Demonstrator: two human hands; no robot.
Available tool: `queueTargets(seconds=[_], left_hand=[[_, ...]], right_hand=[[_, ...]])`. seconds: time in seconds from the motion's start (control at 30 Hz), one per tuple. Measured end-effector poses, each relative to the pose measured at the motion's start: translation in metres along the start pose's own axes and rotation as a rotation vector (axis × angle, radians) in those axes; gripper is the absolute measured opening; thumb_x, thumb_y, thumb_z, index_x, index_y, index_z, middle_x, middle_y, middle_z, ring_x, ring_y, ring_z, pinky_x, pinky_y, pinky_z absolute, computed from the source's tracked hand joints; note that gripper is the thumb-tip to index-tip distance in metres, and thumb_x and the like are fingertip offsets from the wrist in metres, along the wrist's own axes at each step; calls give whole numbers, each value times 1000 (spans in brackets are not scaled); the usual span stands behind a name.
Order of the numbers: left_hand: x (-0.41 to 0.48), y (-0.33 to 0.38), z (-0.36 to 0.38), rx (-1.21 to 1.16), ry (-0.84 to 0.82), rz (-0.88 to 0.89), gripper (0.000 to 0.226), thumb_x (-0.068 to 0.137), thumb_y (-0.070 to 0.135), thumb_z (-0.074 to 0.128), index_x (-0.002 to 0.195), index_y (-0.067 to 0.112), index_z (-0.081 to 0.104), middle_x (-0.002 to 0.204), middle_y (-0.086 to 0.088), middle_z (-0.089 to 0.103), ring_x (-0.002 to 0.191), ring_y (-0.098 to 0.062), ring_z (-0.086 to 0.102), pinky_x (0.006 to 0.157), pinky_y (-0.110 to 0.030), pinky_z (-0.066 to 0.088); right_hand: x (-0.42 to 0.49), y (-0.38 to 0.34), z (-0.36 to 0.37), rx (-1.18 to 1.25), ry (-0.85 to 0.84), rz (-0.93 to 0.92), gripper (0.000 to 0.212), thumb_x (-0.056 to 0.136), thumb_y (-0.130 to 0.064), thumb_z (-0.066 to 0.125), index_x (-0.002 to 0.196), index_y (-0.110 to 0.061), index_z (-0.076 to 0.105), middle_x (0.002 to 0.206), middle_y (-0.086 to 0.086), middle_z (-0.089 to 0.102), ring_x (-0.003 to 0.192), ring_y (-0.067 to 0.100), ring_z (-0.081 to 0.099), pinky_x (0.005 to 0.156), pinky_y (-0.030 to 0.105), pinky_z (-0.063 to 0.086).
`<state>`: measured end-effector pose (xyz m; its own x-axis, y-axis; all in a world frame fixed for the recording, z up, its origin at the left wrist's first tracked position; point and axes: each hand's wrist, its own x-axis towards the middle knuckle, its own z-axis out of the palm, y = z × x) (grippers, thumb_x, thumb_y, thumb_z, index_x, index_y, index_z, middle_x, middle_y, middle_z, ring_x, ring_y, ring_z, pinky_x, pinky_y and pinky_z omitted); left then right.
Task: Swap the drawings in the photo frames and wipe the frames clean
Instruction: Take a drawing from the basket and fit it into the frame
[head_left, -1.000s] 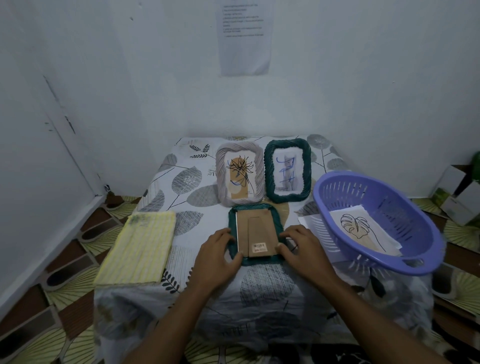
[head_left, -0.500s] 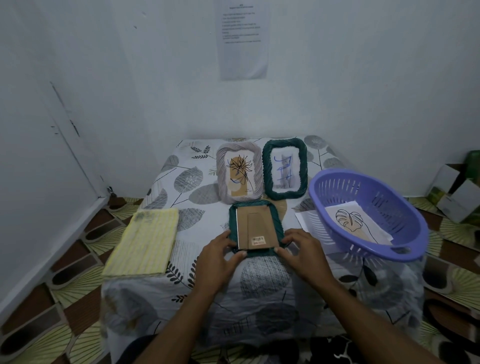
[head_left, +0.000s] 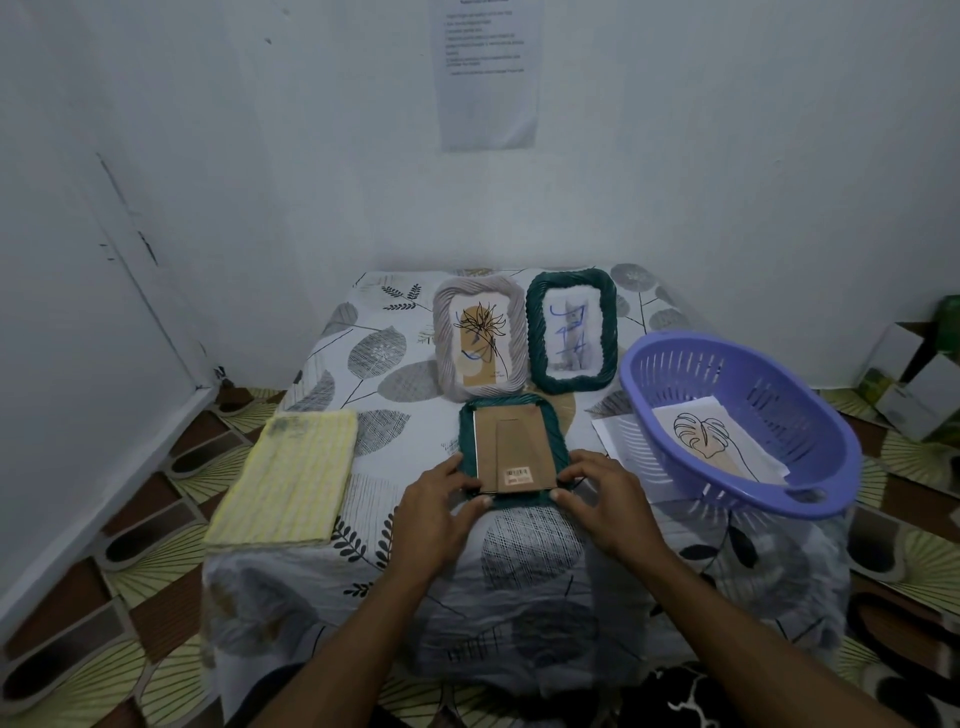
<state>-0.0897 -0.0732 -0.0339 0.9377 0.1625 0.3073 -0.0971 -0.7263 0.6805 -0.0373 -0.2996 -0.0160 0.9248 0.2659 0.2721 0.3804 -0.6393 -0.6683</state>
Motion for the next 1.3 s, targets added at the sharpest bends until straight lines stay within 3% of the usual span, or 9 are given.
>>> queueTargets(seconds=[0.17,0.3,0.47,0.93,1.1,1.3], left_hand=[[2,-6,4,20,3,29,30,75,49,64,94,27,74,133,-2,59,113,-20,60,90,-41,51],[3,-8,4,11,-3,37,37,76,57,58,95,29,73,133,1,58,113,-18,59,90,-41,51],[3,-6,3,11,-6,42,30,77,49,62,95,28,74,133,0,58,113,-19,59,90,-41,51],[2,-3,1,-9,2,31,33,75,47,63,96,24,75,134,-2,57,115,-19,57,93,-39,49],[19,-4,-1,63,-55,18,33,88,36,54,112,17,66,119,-2,55,108,-20,56,90,-37,48],[50,-1,6,277,-88,-81,34,96,34,47,125,20,59,125,-4,48,115,-23,43,93,-39,35]], right_hand=[[0,3,1,9,-32,-3,17,78,-28,77,92,-19,73,120,3,63,114,19,55,97,35,41],[0,2,0,-17,-30,-14,17,79,-28,77,94,-18,75,118,5,64,111,20,56,89,26,38],[-2,1,0,-51,-46,-14,20,82,-29,74,100,-22,76,129,5,60,119,20,53,95,25,35],[0,-1,-2,-50,-74,-4,20,82,-29,73,101,-22,76,129,5,60,121,19,52,97,27,36],[12,0,0,-66,-16,-17,20,88,-28,65,105,-20,71,109,0,64,105,18,56,91,34,45],[37,-4,6,-251,-91,88,40,94,-44,49,129,-26,58,119,0,52,115,20,43,92,38,35]])
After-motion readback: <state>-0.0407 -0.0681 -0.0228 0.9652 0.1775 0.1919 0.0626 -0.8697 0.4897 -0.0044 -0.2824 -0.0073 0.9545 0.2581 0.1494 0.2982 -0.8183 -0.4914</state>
